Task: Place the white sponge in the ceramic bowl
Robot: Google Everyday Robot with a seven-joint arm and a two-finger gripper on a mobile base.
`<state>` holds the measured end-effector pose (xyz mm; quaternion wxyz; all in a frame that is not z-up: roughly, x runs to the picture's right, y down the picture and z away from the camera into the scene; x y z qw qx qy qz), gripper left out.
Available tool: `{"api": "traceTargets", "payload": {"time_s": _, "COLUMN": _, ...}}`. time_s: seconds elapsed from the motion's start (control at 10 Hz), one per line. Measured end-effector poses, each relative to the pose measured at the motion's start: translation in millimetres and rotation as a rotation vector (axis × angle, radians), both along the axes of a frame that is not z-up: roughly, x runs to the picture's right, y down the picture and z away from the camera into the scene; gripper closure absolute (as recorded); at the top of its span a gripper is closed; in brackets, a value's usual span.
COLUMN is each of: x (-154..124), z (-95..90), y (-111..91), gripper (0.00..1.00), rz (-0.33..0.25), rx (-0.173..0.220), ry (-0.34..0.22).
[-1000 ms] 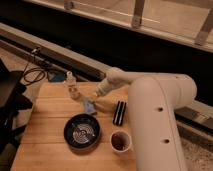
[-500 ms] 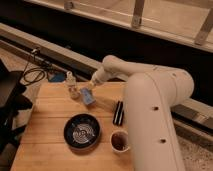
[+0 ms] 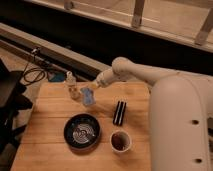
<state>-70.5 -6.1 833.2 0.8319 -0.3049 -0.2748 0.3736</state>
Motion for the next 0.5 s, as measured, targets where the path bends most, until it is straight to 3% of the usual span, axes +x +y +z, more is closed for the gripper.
{"api": "traceTargets", "payload": {"time_s": 0.3, "x": 5, "z": -51.9, "y": 36, "gripper": 1.00, "rz": 0.031, "rx": -0.065, "ry": 0.050}}
{"api": "traceTargets", "payload": {"time_s": 0.5, "x": 10, "z": -80.9, "y": 77, "gripper": 1.00, "rz": 0.022, "rx": -0.183, "ry": 0.093}}
